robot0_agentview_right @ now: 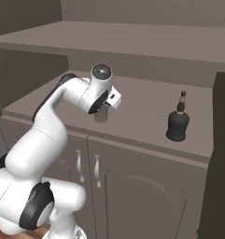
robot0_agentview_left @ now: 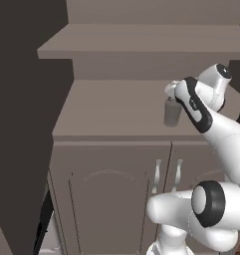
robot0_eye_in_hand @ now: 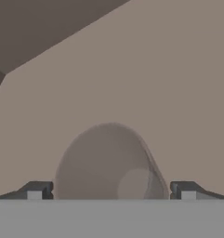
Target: There is a bowl on the dining counter. Grab a lemon wedge from the fridge and place it in the bowl. Then get the liquor bottle and glass cup from the cabinet and place them next to the bowl.
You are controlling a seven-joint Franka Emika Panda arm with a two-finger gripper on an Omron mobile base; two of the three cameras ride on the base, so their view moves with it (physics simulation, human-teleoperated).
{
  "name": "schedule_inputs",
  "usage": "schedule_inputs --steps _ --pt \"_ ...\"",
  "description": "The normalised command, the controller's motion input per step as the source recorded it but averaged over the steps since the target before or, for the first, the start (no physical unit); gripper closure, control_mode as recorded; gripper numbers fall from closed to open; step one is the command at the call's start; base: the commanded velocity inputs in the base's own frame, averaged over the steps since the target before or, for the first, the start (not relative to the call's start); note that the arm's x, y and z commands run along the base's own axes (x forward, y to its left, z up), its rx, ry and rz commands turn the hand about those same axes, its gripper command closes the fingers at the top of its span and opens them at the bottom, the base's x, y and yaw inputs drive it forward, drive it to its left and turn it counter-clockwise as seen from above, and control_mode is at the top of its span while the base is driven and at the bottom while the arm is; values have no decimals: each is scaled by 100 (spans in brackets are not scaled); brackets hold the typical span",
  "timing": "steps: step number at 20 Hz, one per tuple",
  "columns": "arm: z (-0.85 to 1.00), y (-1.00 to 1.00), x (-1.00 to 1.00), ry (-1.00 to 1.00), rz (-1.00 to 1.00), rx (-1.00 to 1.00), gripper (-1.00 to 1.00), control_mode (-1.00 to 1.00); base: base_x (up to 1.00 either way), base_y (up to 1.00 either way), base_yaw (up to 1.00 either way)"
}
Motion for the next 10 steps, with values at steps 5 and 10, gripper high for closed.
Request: schedule_inputs --steps 5,10 --pt "-30 0 0 0 0 3 -100 -100 0 0 0" --pt "-10 0 5 0 0 4 -100 -100 0 0 0"
